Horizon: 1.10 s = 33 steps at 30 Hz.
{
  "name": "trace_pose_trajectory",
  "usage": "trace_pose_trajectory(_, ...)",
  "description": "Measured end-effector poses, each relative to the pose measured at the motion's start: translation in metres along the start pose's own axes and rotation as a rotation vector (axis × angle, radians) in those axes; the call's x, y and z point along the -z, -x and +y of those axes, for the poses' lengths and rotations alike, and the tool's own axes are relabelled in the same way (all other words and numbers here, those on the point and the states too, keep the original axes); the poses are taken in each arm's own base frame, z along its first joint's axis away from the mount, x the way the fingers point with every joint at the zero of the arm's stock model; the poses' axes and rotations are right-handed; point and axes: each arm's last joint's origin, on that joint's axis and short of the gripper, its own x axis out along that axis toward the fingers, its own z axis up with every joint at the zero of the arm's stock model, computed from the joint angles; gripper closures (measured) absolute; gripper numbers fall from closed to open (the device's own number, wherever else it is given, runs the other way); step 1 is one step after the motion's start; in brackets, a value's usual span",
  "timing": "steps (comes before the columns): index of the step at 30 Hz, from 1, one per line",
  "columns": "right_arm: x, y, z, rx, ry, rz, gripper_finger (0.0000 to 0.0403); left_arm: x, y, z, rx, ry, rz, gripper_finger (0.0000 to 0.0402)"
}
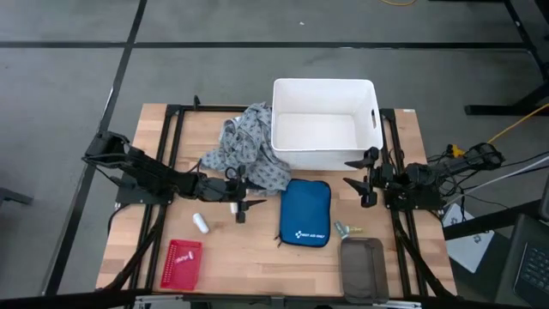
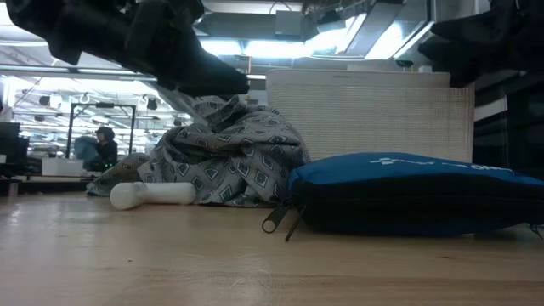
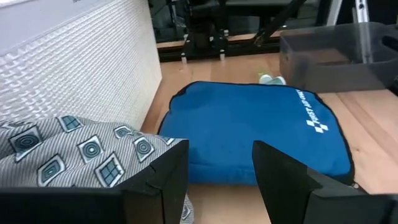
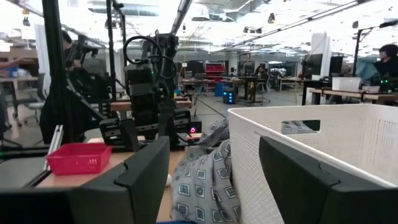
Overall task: Pick & Place Medicine items
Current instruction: Put the blue pill bottle into the red bin
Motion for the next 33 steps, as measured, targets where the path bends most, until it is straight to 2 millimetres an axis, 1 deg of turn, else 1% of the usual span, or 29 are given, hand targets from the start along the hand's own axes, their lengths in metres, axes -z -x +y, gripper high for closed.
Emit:
trace_pose_trajectory(5, 0.004, -0.006, 0.0, 0.006, -0.026, 0.026, 0.0154, 0.0, 0.0, 0.001, -0.002, 0.002, -0.001, 0.0229)
trace_pose_trajectory(8, 0.005, -0.01, 0.001, 0.0, -0.046, 0.03, 0.0154, -0.006, -0.002, -0.001, 0.005, -0.01, -0.017, 0.0229)
trace_pose_trajectory(14, 0.002, -0.028, 0.008, 0.02, -0.017, 0.115, 0.0154, -0.016, -0.005, -0.003, 0.03, -0.034, -0.021, 0.0229)
trace_pose_trajectory(19, 0.004, -0.041, 0.014, 0.02, 0.03, 0.178, 0.0154, -0.014, -0.005, -0.003, 0.03, -0.044, 0.006, 0.0229)
trace_pose_trajectory(23, -0.004, -0.049, 0.019, -0.035, 0.031, 0.172, 0.0154, -0.013, -0.004, -0.007, 0.033, -0.048, 0.006, 0.0229)
trace_pose_trajectory(27, -0.012, -0.053, 0.024, -0.08, 0.048, 0.18, 0.0154, -0.013, -0.003, -0.01, 0.044, -0.051, 0.005, 0.0229)
trace_pose_trajectory(30, -0.013, -0.053, 0.027, -0.098, 0.07, 0.205, 0.0154, -0.013, -0.003, -0.01, 0.04, -0.05, 0.005, 0.0229)
trace_pose_trajectory(33, -0.012, -0.051, 0.03, -0.137, 0.051, 0.217, 0.0154, -0.013, -0.003, -0.009, 0.029, -0.051, 0.005, 0.0229)
